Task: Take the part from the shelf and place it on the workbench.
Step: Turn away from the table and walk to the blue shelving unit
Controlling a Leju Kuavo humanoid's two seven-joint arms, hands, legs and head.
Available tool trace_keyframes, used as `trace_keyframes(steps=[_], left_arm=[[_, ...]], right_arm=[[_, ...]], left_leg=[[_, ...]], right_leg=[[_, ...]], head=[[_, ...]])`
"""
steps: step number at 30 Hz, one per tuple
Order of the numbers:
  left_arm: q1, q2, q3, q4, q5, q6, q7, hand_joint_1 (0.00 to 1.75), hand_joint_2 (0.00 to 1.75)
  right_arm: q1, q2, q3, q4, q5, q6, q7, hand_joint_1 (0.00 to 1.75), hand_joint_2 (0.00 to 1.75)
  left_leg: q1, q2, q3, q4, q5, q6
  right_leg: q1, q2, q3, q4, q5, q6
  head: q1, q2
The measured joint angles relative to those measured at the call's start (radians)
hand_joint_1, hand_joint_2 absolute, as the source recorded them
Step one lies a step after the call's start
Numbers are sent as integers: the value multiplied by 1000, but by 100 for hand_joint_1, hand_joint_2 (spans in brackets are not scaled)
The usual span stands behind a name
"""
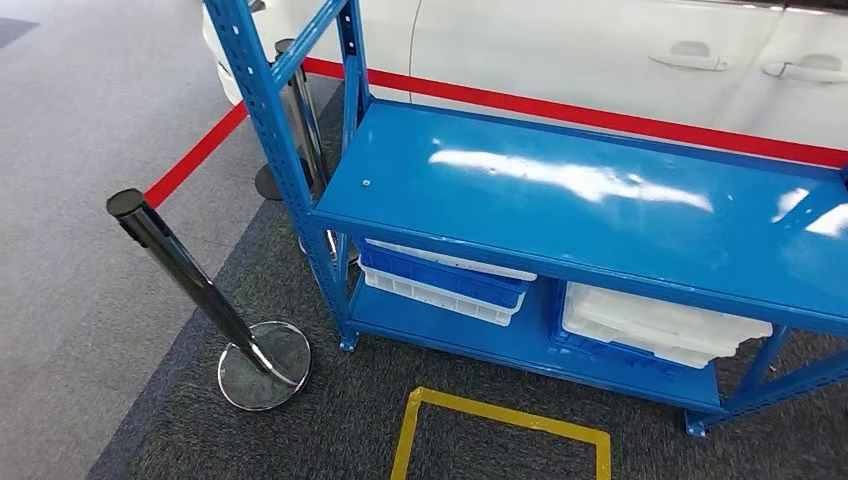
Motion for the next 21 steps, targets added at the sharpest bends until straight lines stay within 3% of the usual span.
trace_keyframes(steps=[1, 2, 4, 5, 6, 7, 9, 11, 13, 15, 16, 17, 18, 19, 21], left_arm=[[1, 1, -1, 0, 0, 0, 0, 0, 0], [3, 2, -3, 0, 0, 0, 1, 0, 0], [9, 4, -4, 0, 0, 0, 2, 0, 0], [12, 5, -4, 0, 0, 0, 2, 0, 0], [12, 6, -5, 0, 0, 0, 2, 0, 0], [11, 7, -6, 0, -2, 0, 2, 0, 0], [7, 7, -12, 0, -10, -1, 4, 0, 0], [7, 7, -21, 0, -27, -3, 7, 0, 0], [7, 8, -34, 0, -52, -6, 9, 0, 0], [7, 9, -52, 0, -81, -10, 10, 0, 0], [7, 9, -63, 0, -96, -11, 10, 0, 0], [7, 10, -74, 0, -111, -13, 10, 0, 0], [8, 10, -85, 0, -124, -16, 9, 0, 0], [9, 10, -97, 0, -137, -18, 9, 0, 0], [10, 10, -119, 1, -157, -23, 7, 0, 0]], right_arm=[[0, 0, -2, 0, 0, 0, 0, 0, 0], [2, 0, -4, 0, 0, 0, 0, 0, 0], [5, 2, -5, 0, 0, 0, 0, 0, 0], [7, 3, -5, 1, 0, 0, 0, 0, 0], [7, 4, -5, 1, 0, 0, 0, 0, 0], [7, 4, -5, 1, -1, 0, 0, 0, 0], [7, 5, -9, 1, -7, -3, 0, 0, 0], [7, 4, -19, 1, -23, -10, -2, 0, 0], [4, 4, -34, 1, -45, -17, -6, 0, 0], [3, 5, -55, 1, -71, -22, -13, 0, 0], [4, 6, -66, 1, -83, -26, -17, 0, 0], [5, 6, -78, 1, -95, -30, -20, 0, 0], [6, 7, -89, 1, -105, -34, -22, 0, 0], [8, 7, -101, 1, -114, -39, -23, 0, 0], [8, 7, -122, 1, -130, -47, -22, 0, 0]], left_leg=[[2, -1, -20, 1, -1, -3], [4, -3, -27, -30, 24, -5], [5, -24, -21, -142, 128, -6], [5, -38, -18, -189, 165, -3], [4, -50, -17, -217, 192, 3], [3, -54, -16, -228, 199, 12], [4, -42, -1, -238, 200, 30], [7, -26, 22, -252, 196, 42], [6, -10, 42, -260, 185, 49], [5, 8, 61, -261, 168, 51], [4, 17, 73, -261, 159, 51], [4, 25, 87, -261, 148, 50], [3, 34, 102, -261, 138, 49], [2, 43, 116, -262, 127, 47], [-1, 61, 136, -264, 108, 40]], right_leg=[[-2, 14, 10, 0, -8, 3], [-4, 28, 23, 0, -17, 6], [-7, 50, 45, 2, -36, 17], [-7, 60, 51, 4, -45, 23], [-8, 68, 52, 5, -53, 30], [-7, 75, 53, 8, -57, 37], [-6, 77, 55, 12, -61, 49], [-5, 41, 35, 59, -63, 57], [-6, -1, -34, 167, -91, 67], [-8, -16, -111, 260, -131, 72], [-8, -19, -131, 269, -132, 73], [-8, -22, -135, 246, -110, 71], [-6, -28, -125, 194, -68, 66], [-1, -43, -110, 133, -18, 57], [14, -73, -94, 56, 32, 38]], head=[[0, 0], [0, 0], [0, 0], [-1, 0], [-1, 0], [-1, 0], [0, 0], [1, 0], [2, 0], [2, 0], [2, 0], [2, 0], [2, 0], [2, 0], [2, 0]])
